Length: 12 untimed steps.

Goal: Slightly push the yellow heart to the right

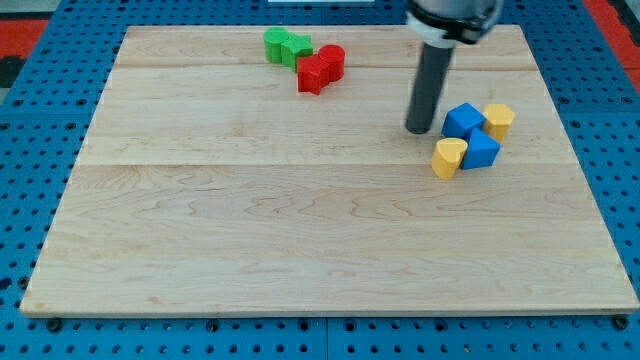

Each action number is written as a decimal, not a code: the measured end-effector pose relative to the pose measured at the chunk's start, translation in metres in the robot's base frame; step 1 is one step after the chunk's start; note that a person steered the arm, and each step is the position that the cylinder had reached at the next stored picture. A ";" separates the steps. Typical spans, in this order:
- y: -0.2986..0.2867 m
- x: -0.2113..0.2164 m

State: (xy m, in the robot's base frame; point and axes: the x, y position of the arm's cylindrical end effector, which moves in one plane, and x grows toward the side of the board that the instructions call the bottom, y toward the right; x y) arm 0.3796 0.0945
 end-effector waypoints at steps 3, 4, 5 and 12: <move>-0.038 -0.001; -0.038 0.041; -0.038 0.054; 0.024 0.068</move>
State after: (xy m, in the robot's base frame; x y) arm 0.4476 0.1189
